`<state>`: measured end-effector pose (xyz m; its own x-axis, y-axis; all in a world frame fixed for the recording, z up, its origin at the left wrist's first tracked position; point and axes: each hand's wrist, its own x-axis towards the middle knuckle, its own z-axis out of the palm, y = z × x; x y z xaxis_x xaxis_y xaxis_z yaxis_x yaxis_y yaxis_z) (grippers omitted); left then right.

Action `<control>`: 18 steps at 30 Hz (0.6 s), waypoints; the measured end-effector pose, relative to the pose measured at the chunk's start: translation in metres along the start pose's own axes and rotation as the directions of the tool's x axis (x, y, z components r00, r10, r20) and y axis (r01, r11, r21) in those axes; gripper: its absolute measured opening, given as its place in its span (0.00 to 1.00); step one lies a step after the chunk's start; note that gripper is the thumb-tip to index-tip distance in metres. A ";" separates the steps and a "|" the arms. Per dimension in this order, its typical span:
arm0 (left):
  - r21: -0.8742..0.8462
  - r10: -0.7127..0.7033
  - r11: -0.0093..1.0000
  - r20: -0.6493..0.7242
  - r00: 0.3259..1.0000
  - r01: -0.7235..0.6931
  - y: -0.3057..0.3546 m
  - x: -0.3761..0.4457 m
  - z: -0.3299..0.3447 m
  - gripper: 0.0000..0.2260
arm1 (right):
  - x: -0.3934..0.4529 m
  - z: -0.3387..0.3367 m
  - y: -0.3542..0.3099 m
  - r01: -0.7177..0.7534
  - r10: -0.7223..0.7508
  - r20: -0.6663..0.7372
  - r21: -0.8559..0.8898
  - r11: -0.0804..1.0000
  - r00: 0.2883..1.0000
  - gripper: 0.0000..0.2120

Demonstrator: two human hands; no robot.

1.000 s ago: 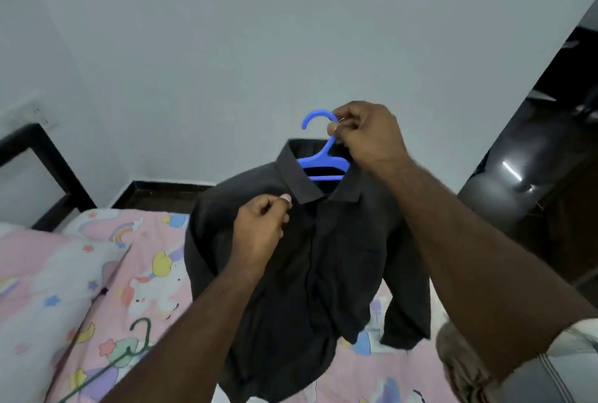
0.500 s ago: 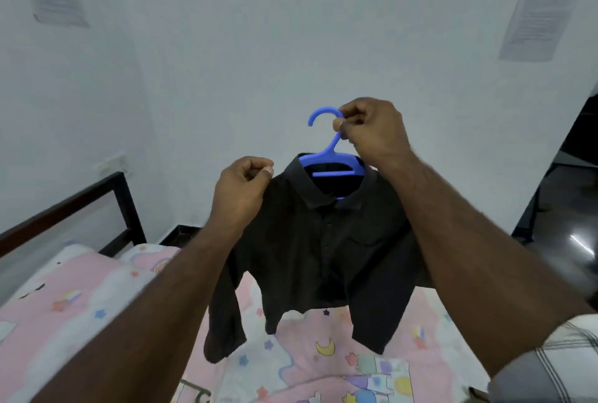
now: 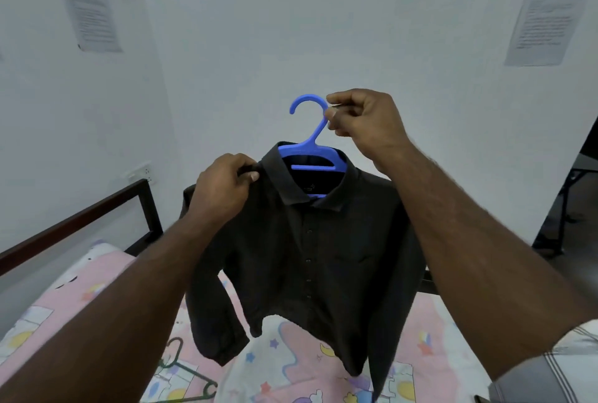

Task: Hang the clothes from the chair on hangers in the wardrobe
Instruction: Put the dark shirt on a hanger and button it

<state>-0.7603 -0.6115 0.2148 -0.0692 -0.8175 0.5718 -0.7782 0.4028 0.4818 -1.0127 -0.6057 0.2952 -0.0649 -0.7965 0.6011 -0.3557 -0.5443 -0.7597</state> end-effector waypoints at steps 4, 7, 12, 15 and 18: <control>0.017 -0.030 0.999 -0.083 0.996 0.032 -0.005 -0.005 -0.028 0.05 | -0.019 -0.030 0.035 -0.038 0.057 0.081 -0.217 0.975 0.995 0.13; -0.005 -0.091 0.996 -0.109 0.990 0.091 -0.010 -0.006 -0.050 0.05 | -0.039 -0.048 0.058 -0.099 0.182 0.221 -0.342 0.935 0.958 0.15; -0.057 -0.151 0.988 -0.069 0.986 0.147 -0.017 -0.009 -0.078 0.04 | -0.041 -0.050 0.064 -0.072 0.168 0.254 -0.350 0.934 0.953 0.11; -0.118 -0.180 0.977 0.003 0.984 0.179 -0.027 -0.011 -0.101 0.03 | -0.039 -0.045 0.050 -0.101 0.137 0.240 -0.155 0.983 0.961 0.11; -0.183 -0.213 0.959 0.046 0.976 0.218 -0.038 -0.020 -0.124 0.02 | -0.039 -0.033 0.034 -0.109 0.089 0.200 0.093 0.990 0.976 0.11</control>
<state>-0.6517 -0.5592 0.2673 0.0695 -0.9024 0.4252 -0.6468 0.2837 0.7079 -1.0526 -0.5843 0.2540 0.0910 -0.8782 0.4695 -0.2586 -0.4761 -0.8405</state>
